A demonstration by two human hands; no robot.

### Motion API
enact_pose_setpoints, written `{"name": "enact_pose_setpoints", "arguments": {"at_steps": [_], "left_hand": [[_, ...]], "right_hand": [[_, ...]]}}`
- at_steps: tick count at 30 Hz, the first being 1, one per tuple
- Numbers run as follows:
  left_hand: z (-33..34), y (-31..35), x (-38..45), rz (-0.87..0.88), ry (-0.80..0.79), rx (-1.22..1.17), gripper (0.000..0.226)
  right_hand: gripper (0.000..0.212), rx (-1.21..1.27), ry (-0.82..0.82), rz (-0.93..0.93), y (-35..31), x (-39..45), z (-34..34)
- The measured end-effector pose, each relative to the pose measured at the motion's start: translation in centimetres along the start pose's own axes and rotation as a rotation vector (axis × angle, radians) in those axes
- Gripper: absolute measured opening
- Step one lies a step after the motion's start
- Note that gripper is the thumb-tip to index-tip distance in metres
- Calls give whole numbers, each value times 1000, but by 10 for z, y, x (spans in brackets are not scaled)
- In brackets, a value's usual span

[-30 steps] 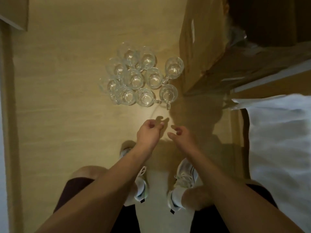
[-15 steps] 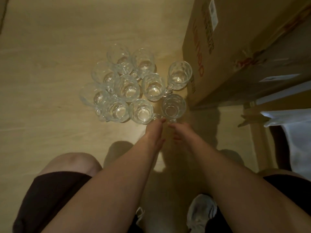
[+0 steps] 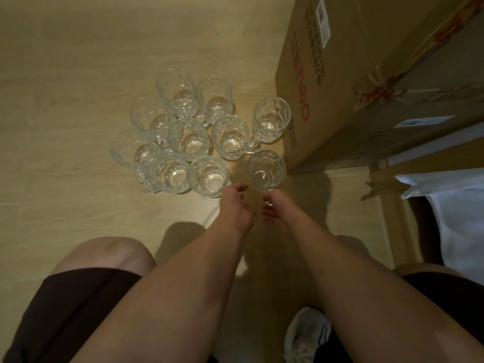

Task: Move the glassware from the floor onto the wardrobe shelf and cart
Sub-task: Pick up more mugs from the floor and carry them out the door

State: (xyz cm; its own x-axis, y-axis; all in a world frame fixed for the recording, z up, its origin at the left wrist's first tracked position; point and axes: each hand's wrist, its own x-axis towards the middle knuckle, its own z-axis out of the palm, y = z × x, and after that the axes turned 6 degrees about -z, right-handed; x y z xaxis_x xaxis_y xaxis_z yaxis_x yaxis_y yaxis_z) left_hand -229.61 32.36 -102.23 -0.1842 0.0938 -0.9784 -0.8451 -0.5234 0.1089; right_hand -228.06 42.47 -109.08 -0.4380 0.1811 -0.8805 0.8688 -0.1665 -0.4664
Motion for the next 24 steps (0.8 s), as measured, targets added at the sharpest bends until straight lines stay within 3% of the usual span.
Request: {"name": "enact_pose_setpoints", "arguments": {"at_steps": [3, 6, 10, 17, 24], "left_hand": [[-4, -4, 1, 29, 34, -25, 18], [-8, -8, -3, 69, 40, -33, 20], [-23, -18, -35, -26, 27, -24, 31], [-15, -4, -194, -79, 43, 76, 41], [5, 69, -412, -9, 51, 96, 41]], "right_hand": [[10, 62, 12, 5, -3, -6, -3], [15, 139, 21, 26, -6, -19, -5], [21, 147, 9, 142, -4, -67, -21], [24, 29, 8, 233, -55, -221, -51], [33, 20, -79, 149, -205, -418, -34]]}}
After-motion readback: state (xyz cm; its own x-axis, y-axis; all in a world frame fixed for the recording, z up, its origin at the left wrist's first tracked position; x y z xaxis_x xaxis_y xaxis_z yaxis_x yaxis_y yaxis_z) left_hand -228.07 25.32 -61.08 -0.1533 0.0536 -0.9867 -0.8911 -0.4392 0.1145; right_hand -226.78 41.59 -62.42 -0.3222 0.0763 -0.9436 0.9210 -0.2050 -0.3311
